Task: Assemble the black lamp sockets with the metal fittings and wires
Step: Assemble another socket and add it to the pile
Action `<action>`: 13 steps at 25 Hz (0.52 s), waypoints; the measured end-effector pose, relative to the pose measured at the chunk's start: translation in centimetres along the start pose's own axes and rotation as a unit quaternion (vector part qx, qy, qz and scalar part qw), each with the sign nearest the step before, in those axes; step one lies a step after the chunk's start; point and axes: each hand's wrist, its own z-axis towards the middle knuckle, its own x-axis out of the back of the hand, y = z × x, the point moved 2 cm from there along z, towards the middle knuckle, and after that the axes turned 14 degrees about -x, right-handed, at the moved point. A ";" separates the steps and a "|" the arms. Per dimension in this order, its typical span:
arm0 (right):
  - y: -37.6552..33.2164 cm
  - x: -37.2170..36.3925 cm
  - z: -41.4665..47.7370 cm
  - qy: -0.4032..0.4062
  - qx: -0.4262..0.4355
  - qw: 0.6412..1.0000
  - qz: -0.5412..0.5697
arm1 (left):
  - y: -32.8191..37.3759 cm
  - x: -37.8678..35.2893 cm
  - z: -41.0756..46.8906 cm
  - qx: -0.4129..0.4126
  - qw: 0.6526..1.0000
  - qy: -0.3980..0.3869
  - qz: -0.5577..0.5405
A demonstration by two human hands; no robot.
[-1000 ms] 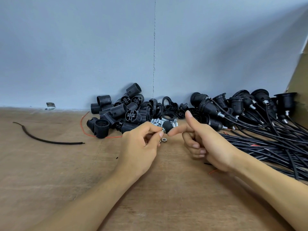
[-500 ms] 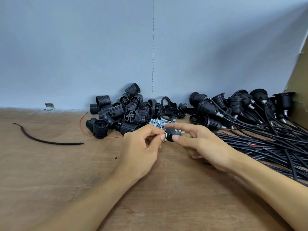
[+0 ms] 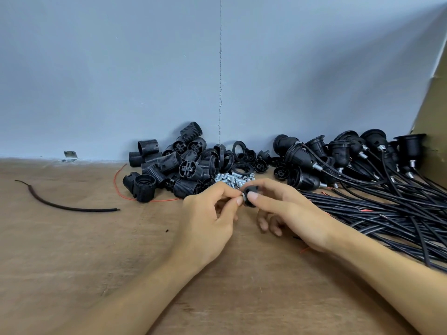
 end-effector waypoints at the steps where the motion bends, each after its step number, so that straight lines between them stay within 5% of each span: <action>1: 0.0 0.0 0.0 -0.007 -0.005 1.000 -0.003 | -0.1 0.0 0.0 0.006 1.000 0.002 -0.005; 13: -0.3 0.1 0.3 0.037 -0.071 0.994 -0.073 | 1.0 -0.3 -0.1 -0.079 0.996 -0.038 0.028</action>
